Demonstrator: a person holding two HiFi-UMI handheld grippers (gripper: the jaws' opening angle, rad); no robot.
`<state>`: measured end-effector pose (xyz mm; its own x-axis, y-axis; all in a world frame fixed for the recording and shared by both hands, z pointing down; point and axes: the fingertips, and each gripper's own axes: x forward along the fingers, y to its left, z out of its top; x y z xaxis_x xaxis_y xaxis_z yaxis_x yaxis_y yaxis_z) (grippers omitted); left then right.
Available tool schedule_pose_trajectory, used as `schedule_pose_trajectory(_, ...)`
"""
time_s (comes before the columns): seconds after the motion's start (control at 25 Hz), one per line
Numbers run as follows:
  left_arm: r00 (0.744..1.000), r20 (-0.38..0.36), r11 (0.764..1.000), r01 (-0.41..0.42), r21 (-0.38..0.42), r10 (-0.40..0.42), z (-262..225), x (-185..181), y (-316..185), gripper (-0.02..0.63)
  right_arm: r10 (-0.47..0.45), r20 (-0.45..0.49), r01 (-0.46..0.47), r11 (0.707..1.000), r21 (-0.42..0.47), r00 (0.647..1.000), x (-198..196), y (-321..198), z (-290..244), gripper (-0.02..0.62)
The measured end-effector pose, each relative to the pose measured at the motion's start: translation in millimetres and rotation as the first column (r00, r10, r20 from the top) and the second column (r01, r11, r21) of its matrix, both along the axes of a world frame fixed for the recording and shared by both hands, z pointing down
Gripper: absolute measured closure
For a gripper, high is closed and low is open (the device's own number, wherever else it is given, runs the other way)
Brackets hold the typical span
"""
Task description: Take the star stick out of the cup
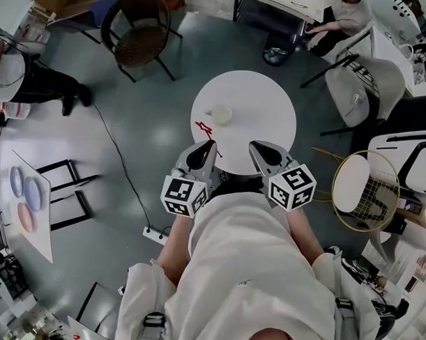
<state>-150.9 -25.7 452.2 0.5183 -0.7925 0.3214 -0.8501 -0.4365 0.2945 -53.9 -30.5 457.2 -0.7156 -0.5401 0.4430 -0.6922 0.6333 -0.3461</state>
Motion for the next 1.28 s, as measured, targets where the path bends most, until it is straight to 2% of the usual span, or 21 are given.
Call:
schedule_pose_trajectory(0.24,1.000,-0.005,1.000,-0.020,0.013,0.020,-9,26,15,0.583,-0.012,0.004,0.012,1.000,0.011,1.000,17,15,-7,0.588)
schedule_pose_trajectory(0.56,0.999,-0.008,0.999,-0.049,-0.008,0.049,-15,97,56,0.583,0.021,0.029,-0.021,1.000,-0.019,0.999,82,62,-5,0.588)
schedule_pose_trajectory(0.76,0.999,-0.005,0.999,-0.043,-0.009,0.043,-17,135,92,0.583,0.011,0.050,-0.009,0.999,-0.041,0.999,115,92,5,0.588)
schedule_pose_trajectory(1.08,0.998,-0.016,0.997,0.058,-0.057,-0.059,-1,155,164,0.583,-0.078,0.058,0.083,0.993,-0.084,0.995,133,141,30,0.588)
schedule_pose_trajectory(1.28,0.998,0.007,0.996,0.070,-0.060,-0.069,9,156,185,0.583,-0.093,0.044,0.094,0.995,-0.026,0.995,141,153,24,0.588)
